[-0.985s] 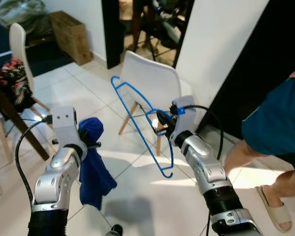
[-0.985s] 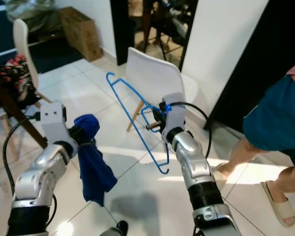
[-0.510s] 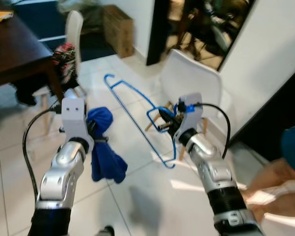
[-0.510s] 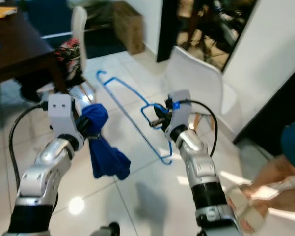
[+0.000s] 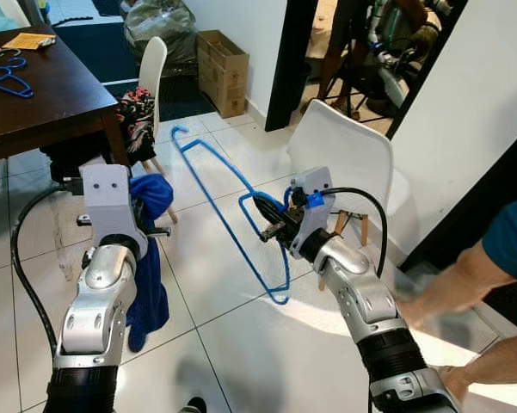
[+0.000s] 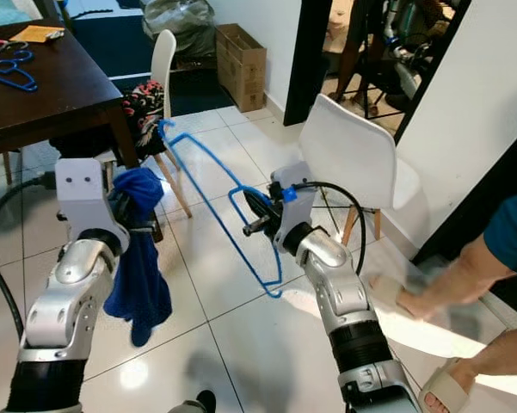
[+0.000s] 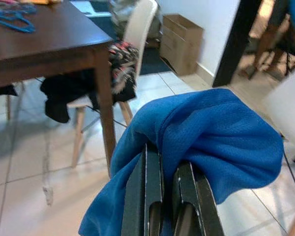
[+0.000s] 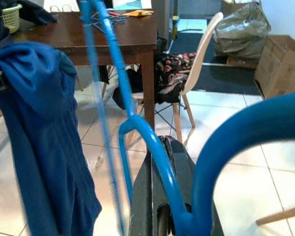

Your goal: Hang hanger

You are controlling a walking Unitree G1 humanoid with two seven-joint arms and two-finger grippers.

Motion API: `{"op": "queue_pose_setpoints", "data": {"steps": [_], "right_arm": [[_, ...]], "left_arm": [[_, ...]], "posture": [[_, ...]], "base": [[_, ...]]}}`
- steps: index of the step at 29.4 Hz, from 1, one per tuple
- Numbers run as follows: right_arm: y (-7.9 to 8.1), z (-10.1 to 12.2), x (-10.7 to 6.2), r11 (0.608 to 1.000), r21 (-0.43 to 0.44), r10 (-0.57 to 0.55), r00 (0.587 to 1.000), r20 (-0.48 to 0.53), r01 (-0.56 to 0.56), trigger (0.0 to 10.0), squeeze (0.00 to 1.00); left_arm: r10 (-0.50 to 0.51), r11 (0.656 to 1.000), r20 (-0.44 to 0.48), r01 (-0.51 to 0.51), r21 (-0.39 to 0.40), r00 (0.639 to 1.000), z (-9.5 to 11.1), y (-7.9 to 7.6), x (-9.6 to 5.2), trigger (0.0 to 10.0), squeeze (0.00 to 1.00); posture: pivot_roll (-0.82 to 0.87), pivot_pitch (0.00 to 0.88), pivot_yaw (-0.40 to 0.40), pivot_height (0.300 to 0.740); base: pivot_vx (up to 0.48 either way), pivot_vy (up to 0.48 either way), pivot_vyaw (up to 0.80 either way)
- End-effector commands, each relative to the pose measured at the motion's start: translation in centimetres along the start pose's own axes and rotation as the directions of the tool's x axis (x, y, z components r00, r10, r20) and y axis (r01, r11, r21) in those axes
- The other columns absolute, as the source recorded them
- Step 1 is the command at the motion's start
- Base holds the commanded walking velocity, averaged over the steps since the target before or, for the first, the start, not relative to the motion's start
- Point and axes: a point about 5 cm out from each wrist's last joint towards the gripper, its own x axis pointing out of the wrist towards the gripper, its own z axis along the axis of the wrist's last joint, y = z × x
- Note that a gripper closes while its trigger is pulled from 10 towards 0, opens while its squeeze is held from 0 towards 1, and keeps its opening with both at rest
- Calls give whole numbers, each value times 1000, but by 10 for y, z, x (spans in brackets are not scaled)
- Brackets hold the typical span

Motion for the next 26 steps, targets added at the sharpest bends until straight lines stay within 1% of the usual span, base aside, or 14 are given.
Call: {"op": "queue_pose_setpoints", "data": {"steps": [1,3,5,6,7,13,16,20,22,24,26], "right_arm": [[-3,8,5,1000,-4,-18,999,31,18,10000,0],[-3,8,5,1000,-4,-18,999,31,18,10000,0],[-8,10,8,998,35,-59,998,34,58,10000,0],[-8,10,8,998,35,-59,998,34,58,10000,0],[-9,10,9,997,37,-71,997,29,70,10000,0],[-13,8,9,996,18,-88,996,8,88,10000,0],[-15,6,8,994,13,-105,994,-3,105,10000,0],[-13,4,8,995,6,-104,995,-2,104,10000,0],[-12,3,8,995,18,-97,995,2,97,10000,0],[-11,4,8,994,56,-96,995,17,95,10000,0],[-11,4,8,994,60,-97,995,19,96,10000,0]], "left_arm": [[28,999,169,-34,34,985,36,5,6,10000,0],[28,999,169,-34,34,985,36,5,6,10000,0],[76,996,224,-84,25,972,51,13,7,10000,0],[76,996,224,-84,25,972,51,13,7,10000,0],[98,994,235,-106,22,967,54,16,7,10000,0],[118,991,241,-128,28,963,55,20,8,10000,0],[118,991,239,-129,32,964,55,20,8,10000,0],[121,991,243,-133,34,962,61,21,10,10000,0],[121,990,246,-133,35,962,64,21,11,10000,0],[121,991,256,-133,33,959,69,22,13,10000,0],[122,990,259,-134,31,958,70,23,13,10000,0]], "posture": [[37,137,-102,740],[37,137,-102,740],[35,142,-103,740],[35,142,-103,740],[36,148,-103,740],[37,152,-102,740],[35,164,-102,740],[36,167,-100,740],[36,171,-99,740],[41,177,-97,740],[41,177,-97,740]], "base": [[300,0,0],[300,0,0],[339,0,0],[352,0,0],[356,0,0],[361,0,0],[380,0,800],[408,0,800],[424,0,0],[429,0,0],[435,0,0]]}}
